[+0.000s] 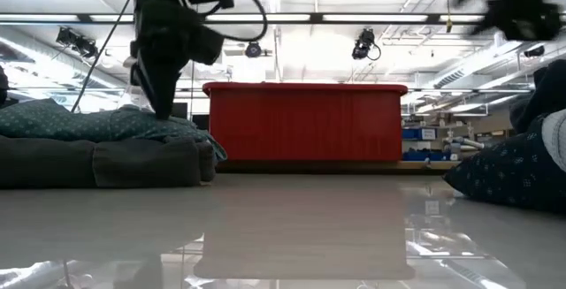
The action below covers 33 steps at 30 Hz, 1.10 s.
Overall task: Fold Laundry from Bin
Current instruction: Adjust the stacked clothes on the table
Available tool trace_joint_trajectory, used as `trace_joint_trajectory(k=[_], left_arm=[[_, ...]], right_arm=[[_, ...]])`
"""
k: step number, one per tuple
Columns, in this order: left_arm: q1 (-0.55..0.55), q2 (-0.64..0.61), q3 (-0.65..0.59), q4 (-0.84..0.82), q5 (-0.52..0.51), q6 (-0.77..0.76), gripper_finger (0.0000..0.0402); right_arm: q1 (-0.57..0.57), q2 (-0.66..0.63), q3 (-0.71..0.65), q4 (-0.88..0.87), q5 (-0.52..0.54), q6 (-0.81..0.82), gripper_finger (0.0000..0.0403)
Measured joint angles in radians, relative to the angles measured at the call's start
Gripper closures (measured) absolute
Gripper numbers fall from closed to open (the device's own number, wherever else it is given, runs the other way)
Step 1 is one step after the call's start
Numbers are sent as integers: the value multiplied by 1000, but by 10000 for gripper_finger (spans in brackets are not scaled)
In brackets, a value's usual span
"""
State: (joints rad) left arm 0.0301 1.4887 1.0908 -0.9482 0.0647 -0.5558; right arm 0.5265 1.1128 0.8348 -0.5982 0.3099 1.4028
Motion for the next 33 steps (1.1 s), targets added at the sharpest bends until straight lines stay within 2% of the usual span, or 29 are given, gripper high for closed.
trace_joint_trajectory(k=[5,8,11,15,20,26,33], left_arm=[[48,0,-67,11,-7,38,313],[71,0,-143,50,-6,41,328],[74,-1,-246,136,50,-1,346],[35,-6,-345,190,153,-81,370],[-64,-4,-355,187,212,-150,388],[-207,0,-349,201,309,-248,390],[-335,2,-345,235,399,-496,390]], right_arm=[[-133,-58,65,62,104,-135,223],[-203,-67,95,114,110,-236,223],[-269,-67,136,137,93,-328,223],[-347,-68,198,140,81,-439,223],[-488,-68,271,119,77,-586,223],[-730,-68,298,118,-33,-730,223],[-1024,-11,298,212,-211,-902,223]])
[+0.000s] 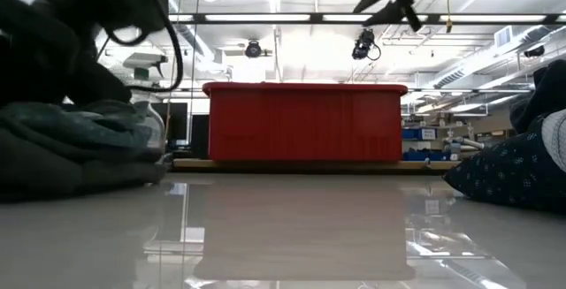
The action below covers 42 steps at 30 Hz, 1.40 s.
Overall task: Fold Laundry from Bin
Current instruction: Adjust the stacked clothes on the table, then put the blue short on the table
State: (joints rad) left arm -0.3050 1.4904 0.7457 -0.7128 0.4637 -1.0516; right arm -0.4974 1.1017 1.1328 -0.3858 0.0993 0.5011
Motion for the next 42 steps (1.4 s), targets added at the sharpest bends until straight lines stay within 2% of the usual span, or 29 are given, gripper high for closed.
trace_joint_trajectory(k=[5,10,13,15,18,20,25,29,31,34,38,42], left_arm=[[1,-33,107,-49,3,-60,390],[138,-92,255,-217,-72,-24,390],[241,-129,349,-260,-193,0,384],[309,-142,410,-251,-333,45,370],[417,-145,496,-245,-551,155,336],[505,-144,540,-223,-611,232,310],[722,-141,593,-139,-611,395,250],[902,-129,596,91,-596,599,233],[996,-99,597,233,-539,679,231],[1118,-23,597,423,-444,713,230],[1211,90,596,650,-391,727,230],[1257,175,597,730,-346,739,230]], right_arm=[[-186,89,0,145,-100,-84,223],[-335,191,0,209,-201,-181,223],[-404,246,0,275,-304,-222,222],[-437,280,0,347,-352,-238,222],[-469,332,1,442,-367,-243,222],[-480,367,24,445,-373,-243,222],[-495,432,105,419,-441,-253,222],[-495,472,165,423,-401,-304,222],[-497,503,199,427,-375,-322,222],[-504,560,238,419,-354,-326,222],[-513,619,274,403,-343,-325,222],[-515,650,274,329,-308,-321,222]])
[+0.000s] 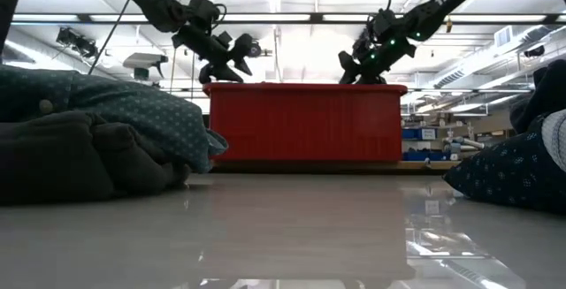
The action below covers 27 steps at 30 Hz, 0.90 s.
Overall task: Fold Laundry from Bin
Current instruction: Put the blue short on the table
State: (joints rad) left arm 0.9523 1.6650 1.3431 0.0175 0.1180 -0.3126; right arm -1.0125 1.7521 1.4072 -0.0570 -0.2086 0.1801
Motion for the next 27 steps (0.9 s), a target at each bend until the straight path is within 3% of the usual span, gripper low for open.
trace_joint_trajectory(k=[3,8,21,27], left_arm=[[11,35,8,-31,58,0,230],[-15,49,14,-136,34,50,230],[-204,-56,0,-474,56,2,230],[-248,-62,-4,-560,47,-33,230]], right_arm=[[-3,-11,4,-96,-6,9,222],[-1,-56,5,-286,-87,16,222],[13,-180,1,-784,-114,45,223],[45,-227,-2,-845,-115,44,223]])
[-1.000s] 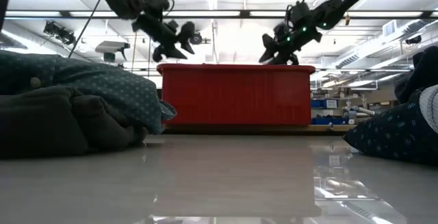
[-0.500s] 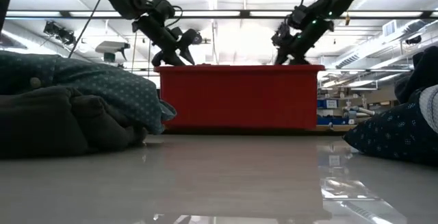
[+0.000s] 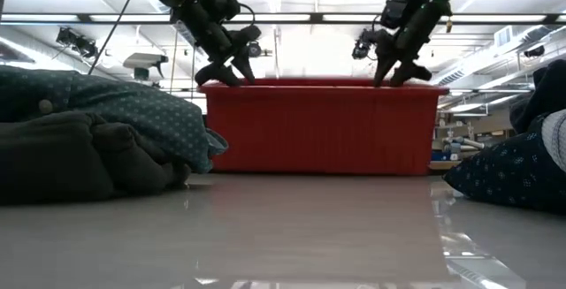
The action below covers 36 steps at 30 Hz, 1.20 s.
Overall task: Fold Laundry from Bin
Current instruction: Put the blue short on the table
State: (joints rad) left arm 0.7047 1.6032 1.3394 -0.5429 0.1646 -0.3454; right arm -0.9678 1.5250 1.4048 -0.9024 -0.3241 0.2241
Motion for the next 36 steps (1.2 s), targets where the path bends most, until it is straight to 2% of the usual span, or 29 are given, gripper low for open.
trace_joint_trajectory(k=[3,5,7,9,13,16,23,30,33,36], left_arm=[[-11,-1,5,-3,-14,-4,230],[-17,-4,6,0,-17,-1,230],[-30,-1,3,-30,-16,-4,230],[-40,0,-1,-39,-20,-4,230],[-46,0,2,-15,-26,9,230],[-48,-1,3,-13,-29,-3,230],[-67,0,2,-41,-26,-13,230],[-92,-1,3,-42,-21,-12,230],[-93,-1,2,-24,-19,-12,230],[-91,0,0,-5,-24,-10,230]], right_arm=[[12,-16,0,12,8,0,223],[21,-18,0,74,89,-39,223],[22,-2,1,182,193,-129,223],[13,43,3,300,251,-220,222],[-20,155,2,468,248,-287,217],[-44,239,2,513,230,-308,209],[-59,406,2,518,230,-365,173],[-52,490,2,482,235,-409,151],[-47,502,7,484,265,-420,170],[-45,508,23,475,293,-423,243]])
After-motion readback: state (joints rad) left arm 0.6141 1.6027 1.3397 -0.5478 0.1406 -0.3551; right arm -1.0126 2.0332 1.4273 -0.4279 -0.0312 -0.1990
